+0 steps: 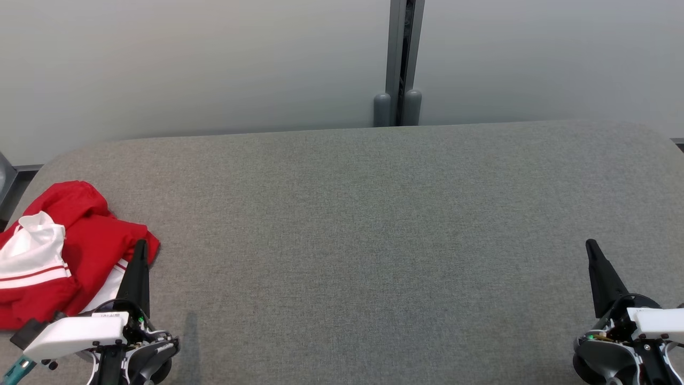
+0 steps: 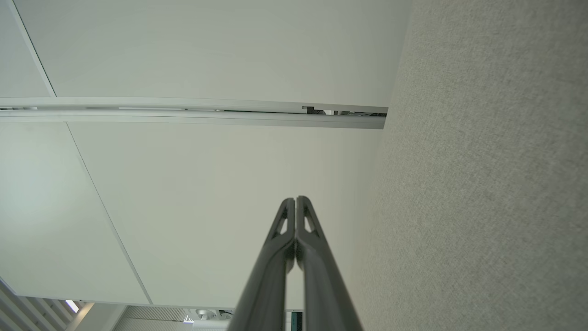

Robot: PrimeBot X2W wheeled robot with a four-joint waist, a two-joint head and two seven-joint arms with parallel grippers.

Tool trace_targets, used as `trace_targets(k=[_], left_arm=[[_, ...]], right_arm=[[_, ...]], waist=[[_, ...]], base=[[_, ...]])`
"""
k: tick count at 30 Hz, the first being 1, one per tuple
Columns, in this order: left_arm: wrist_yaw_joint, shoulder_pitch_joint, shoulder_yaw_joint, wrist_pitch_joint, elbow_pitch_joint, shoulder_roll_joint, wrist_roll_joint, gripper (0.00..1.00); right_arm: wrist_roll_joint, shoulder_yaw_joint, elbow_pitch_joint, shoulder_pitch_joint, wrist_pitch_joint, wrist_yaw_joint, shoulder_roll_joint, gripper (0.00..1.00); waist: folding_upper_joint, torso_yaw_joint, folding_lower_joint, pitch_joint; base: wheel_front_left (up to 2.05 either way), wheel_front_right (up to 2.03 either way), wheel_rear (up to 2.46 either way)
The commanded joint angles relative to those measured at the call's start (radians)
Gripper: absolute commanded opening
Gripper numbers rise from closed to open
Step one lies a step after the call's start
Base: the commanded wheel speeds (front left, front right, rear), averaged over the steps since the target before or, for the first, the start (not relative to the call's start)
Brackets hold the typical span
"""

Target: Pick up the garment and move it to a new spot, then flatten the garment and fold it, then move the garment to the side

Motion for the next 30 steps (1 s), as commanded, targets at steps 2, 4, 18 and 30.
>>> trace_targets(k=[2,4,18,30], left_arm=[[-0.004,0.006,0.003,0.003,-0.003,0.006,-0.001,0.00],[-0.004,0.006,0.003,0.003,-0.003,0.006,-0.001,0.00],[-0.004,0.006,0.003,0.003,-0.003,0.006,-0.001,0.00],[-0.004,0.006,0.003,0.003,-0.003,0.006,-0.001,0.00]], right_arm=[[0.002,-0.001,-0.003,0.009,0.003,0.002,-0.009,0.00],[0.002,-0.001,-0.003,0.009,0.003,0.002,-0.009,0.00],[0.002,-0.001,-0.003,0.009,0.003,0.002,-0.009,0.00],[0.002,-0.001,-0.003,0.009,0.003,0.002,-0.009,0.00]], waist=[[0.0000,0.000,0.0000,0.000],[0.0000,0.000,0.0000,0.000],[0.0000,0.000,0.0000,0.000],[0.0000,0.000,0.0000,0.000]], base=[[0.00,0.00,0.00],[0.00,0.00,0.00],[0.00,0.00,0.00],[0.00,0.00,0.00]])
